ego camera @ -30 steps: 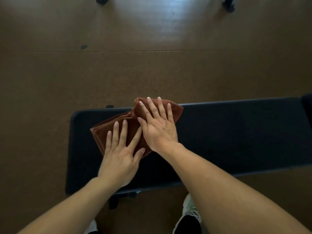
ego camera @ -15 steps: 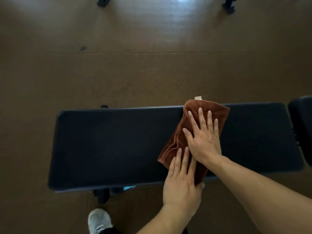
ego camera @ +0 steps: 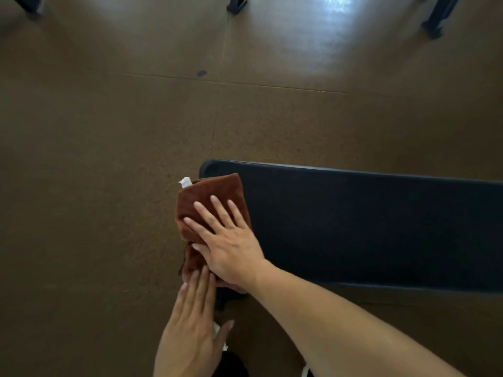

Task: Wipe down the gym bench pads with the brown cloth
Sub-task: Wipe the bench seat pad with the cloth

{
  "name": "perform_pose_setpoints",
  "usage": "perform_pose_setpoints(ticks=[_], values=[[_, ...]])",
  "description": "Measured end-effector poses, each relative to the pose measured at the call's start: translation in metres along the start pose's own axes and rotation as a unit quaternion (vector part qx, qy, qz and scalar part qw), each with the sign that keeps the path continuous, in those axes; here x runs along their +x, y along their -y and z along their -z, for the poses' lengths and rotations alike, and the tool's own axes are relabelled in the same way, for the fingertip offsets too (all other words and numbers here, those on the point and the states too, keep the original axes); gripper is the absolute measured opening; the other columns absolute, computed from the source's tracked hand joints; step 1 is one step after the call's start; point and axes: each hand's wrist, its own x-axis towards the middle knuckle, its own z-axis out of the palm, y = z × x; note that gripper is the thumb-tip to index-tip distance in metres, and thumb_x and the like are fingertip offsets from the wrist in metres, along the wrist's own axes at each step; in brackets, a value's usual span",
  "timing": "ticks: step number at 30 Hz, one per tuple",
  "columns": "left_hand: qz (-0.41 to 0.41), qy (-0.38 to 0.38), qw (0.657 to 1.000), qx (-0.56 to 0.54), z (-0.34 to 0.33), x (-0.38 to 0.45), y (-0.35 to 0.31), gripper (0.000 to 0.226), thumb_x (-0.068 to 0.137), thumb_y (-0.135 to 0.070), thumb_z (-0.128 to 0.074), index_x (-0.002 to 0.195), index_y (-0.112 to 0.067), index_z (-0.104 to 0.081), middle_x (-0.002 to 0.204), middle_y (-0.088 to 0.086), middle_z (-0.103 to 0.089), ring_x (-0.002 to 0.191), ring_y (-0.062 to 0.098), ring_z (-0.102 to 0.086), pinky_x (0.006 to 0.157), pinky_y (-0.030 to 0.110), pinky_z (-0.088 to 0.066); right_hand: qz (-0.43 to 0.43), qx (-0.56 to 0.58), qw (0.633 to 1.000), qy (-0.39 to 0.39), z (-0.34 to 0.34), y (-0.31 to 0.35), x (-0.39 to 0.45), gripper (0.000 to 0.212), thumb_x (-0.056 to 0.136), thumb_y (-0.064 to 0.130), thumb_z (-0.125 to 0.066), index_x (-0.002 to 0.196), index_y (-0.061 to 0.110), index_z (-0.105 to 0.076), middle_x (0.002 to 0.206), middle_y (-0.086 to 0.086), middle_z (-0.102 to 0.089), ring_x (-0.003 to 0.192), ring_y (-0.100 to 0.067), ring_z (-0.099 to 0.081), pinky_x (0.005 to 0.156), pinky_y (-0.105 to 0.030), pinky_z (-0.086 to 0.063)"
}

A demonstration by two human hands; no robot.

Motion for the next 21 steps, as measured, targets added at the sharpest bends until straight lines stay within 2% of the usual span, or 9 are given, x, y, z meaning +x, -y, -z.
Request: perform_pose_setpoints(ticks=[1, 3, 5, 7, 10, 11, 13, 16, 21], values=[[0.000, -0.003, 1.000, 0.004, 0.004, 0.002, 0.010, 0.088, 0.097, -0.073, -0.020, 0.155, -0.007, -0.027, 0.158, 0.018, -0.040, 0.155, 0.024, -0.010, 0.122, 0.037, -0.005, 0.000, -0.001, 1.000, -0.002, 0.000, 0.003, 0.011, 0.057, 0.109, 0.052, -0.021, 0.164, 0.036, -0.017, 0.174, 0.004, 0.001, 0.158, -0.024, 0.019, 0.127, -0.053, 0.008], [-0.008, -0.020, 1.000, 0.000, 0.015, 0.011, 0.019, 0.090, 0.093, -0.071, -0.035, 0.157, -0.008, -0.026, 0.163, 0.016, -0.034, 0.157, 0.022, -0.004, 0.124, 0.038, -0.003, -0.007, -0.003, 1.000, -0.010, 0.002, -0.002, 0.025, 0.057, 0.110, 0.051, -0.021, 0.164, 0.034, -0.018, 0.174, 0.005, -0.001, 0.158, -0.022, 0.018, 0.127, -0.051, 0.007], [-0.017, -0.004, 1.000, -0.005, 0.023, 0.026, 0.016, 0.102, 0.082, -0.070, -0.047, 0.160, -0.007, -0.024, 0.166, 0.016, -0.027, 0.158, 0.026, -0.003, 0.125, 0.042, -0.001, -0.016, 0.011, 0.999, -0.036, 0.005, -0.013, 0.032, 0.056, 0.110, 0.048, -0.021, 0.164, 0.033, -0.017, 0.174, 0.006, -0.003, 0.159, -0.021, 0.015, 0.127, -0.049, 0.006], [-0.012, -0.005, 1.000, -0.020, 0.032, 0.041, 0.003, 0.116, 0.076, -0.074, -0.048, 0.164, -0.010, -0.009, 0.171, 0.014, -0.009, 0.158, 0.022, 0.010, 0.125, 0.041, 0.004, -0.033, 0.025, 0.998, -0.054, 0.009, -0.027, 0.033, 0.056, 0.111, 0.046, -0.020, 0.165, 0.033, -0.014, 0.174, 0.006, -0.004, 0.159, -0.019, 0.014, 0.128, -0.048, 0.005], [-0.021, -0.039, 0.997, -0.060, 0.047, 0.067, -0.031, 0.117, 0.078, -0.080, -0.035, 0.158, -0.020, 0.025, 0.167, 0.002, 0.030, 0.147, 0.011, 0.040, 0.121, 0.035, 0.019, -0.068, 0.034, 0.995, -0.068, 0.022, -0.064, 0.025, 0.056, 0.110, 0.046, -0.017, 0.164, 0.035, -0.012, 0.173, 0.008, -0.002, 0.158, -0.017, 0.015, 0.128, -0.047, 0.007], [-0.037, -0.032, 0.997, -0.062, 0.051, 0.076, -0.046, 0.116, 0.078, -0.082, -0.031, 0.155, -0.021, 0.031, 0.162, -0.001, 0.039, 0.143, 0.010, 0.045, 0.120, 0.035, 0.021, -0.085, 0.042, 0.993, -0.072, 0.028, -0.083, 0.016, 0.056, 0.110, 0.047, -0.017, 0.164, 0.036, -0.011, 0.173, 0.009, -0.002, 0.158, -0.017, 0.015, 0.128, -0.047, 0.008], [-0.070, -0.033, 0.996, -0.054, 0.061, 0.093, -0.078, 0.116, 0.080, -0.084, -0.032, 0.154, -0.022, 0.033, 0.159, -0.004, 0.044, 0.142, 0.009, 0.047, 0.120, 0.034, 0.023, -0.119, 0.041, 0.989, -0.082, 0.038, -0.120, -0.009, 0.056, 0.110, 0.047, -0.017, 0.164, 0.037, -0.009, 0.173, 0.010, 0.000, 0.158, -0.016, 0.016, 0.127, -0.046, 0.010], [-0.111, 0.012, 0.993, -0.044, 0.064, 0.120, -0.150, 0.121, 0.083, -0.089, -0.037, 0.149, -0.023, 0.040, 0.151, -0.006, 0.054, 0.139, 0.012, 0.051, 0.123, 0.037, 0.022, -0.184, 0.040, 0.978, -0.089, 0.050, -0.189, -0.067, 0.056, 0.110, 0.048, -0.016, 0.164, 0.038, -0.005, 0.173, 0.011, 0.004, 0.157, -0.014, 0.018, 0.126, -0.042, 0.015], [-0.172, 0.041, 0.984, -0.022, 0.052, 0.153, -0.297, 0.124, 0.083, -0.088, -0.041, 0.152, -0.020, 0.035, 0.154, -0.001, 0.051, 0.142, 0.018, 0.048, 0.125, 0.043, 0.018, -0.273, 0.023, 0.957, -0.098, 0.064, -0.300, -0.183, 0.056, 0.109, 0.050, -0.012, 0.163, 0.042, 0.002, 0.172, 0.014, 0.010, 0.156, -0.011, 0.021, 0.128, -0.044, 0.010]])
